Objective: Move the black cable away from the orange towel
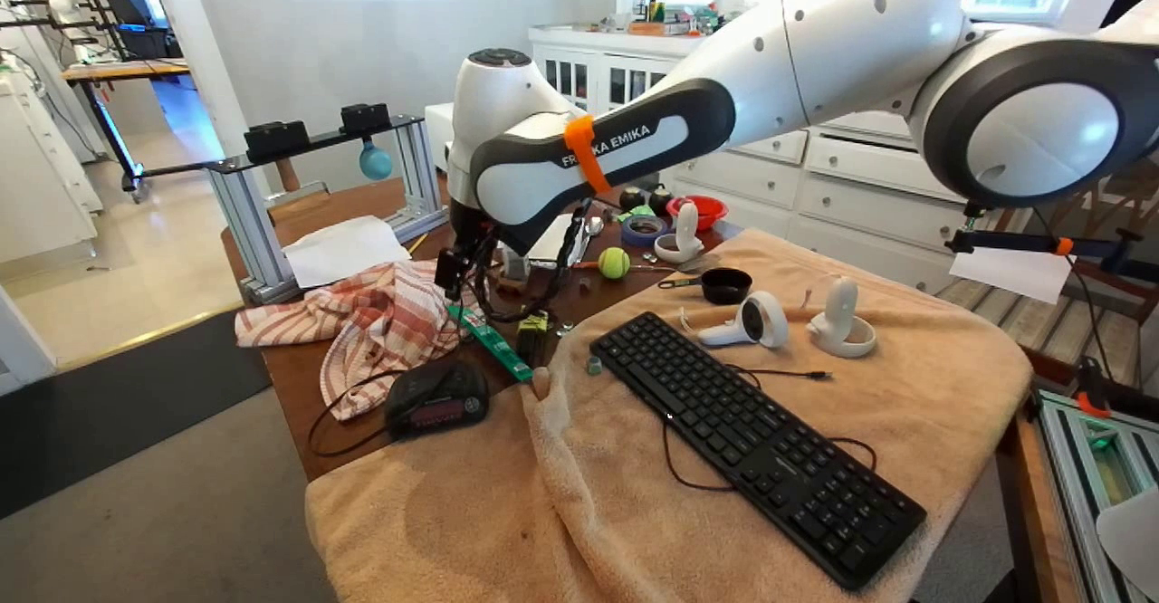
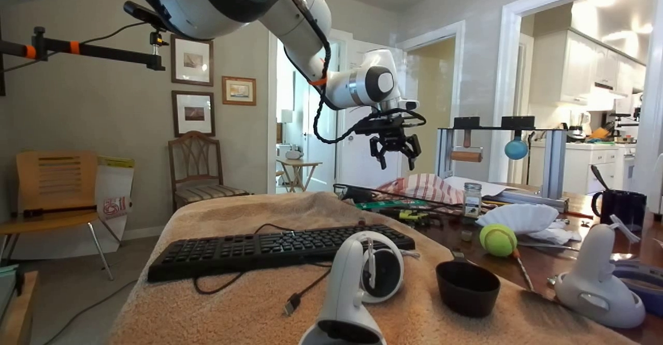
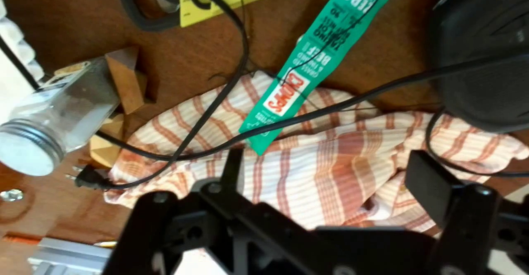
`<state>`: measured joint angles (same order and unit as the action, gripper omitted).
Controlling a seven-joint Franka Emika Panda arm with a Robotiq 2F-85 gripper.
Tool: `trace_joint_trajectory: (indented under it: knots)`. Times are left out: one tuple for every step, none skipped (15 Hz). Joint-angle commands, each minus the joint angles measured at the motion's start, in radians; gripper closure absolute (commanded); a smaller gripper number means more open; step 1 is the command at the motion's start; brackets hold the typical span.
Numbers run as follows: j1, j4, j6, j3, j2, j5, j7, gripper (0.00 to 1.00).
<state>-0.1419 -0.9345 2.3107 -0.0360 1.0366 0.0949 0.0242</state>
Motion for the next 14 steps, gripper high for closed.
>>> trace_joint_trajectory:
  knots:
    - [-0.012,0.203,-0.065,-0.072,0.126,0.03,-0.158,0.0]
    - [-0.006,0.236,-0.093,-0.081,0.148,0.027,-0.181,0.0]
    - [0.005,0.266,-0.132,-0.078,0.166,0.017,-0.19,0.0]
    - [0.032,0.277,-0.181,-0.032,0.169,-0.019,-0.135,0.0]
    - [0.048,0.289,-0.213,0.002,0.173,-0.043,-0.091,0.0]
    - [0.057,0.252,-0.241,0.038,0.15,-0.052,-0.01,0.0]
    - [0.06,0.211,-0.246,0.054,0.125,-0.062,0.031,0.0]
    - [0.072,0.15,-0.213,0.085,0.089,-0.073,0.085,0.0]
    - [0.053,0.198,-0.201,0.036,0.123,-0.041,-0.002,0.0]
    - [0.059,0.194,-0.201,0.056,0.12,-0.048,0.031,0.0]
    - [0.061,0.192,-0.201,0.065,0.118,-0.052,0.046,0.0]
    - [0.062,0.191,-0.201,0.07,0.117,-0.054,0.055,0.0]
    - [0.05,0.205,-0.186,0.035,0.129,-0.03,0.008,0.0]
    - [0.046,0.222,-0.171,0.014,0.141,-0.014,-0.021,0.0]
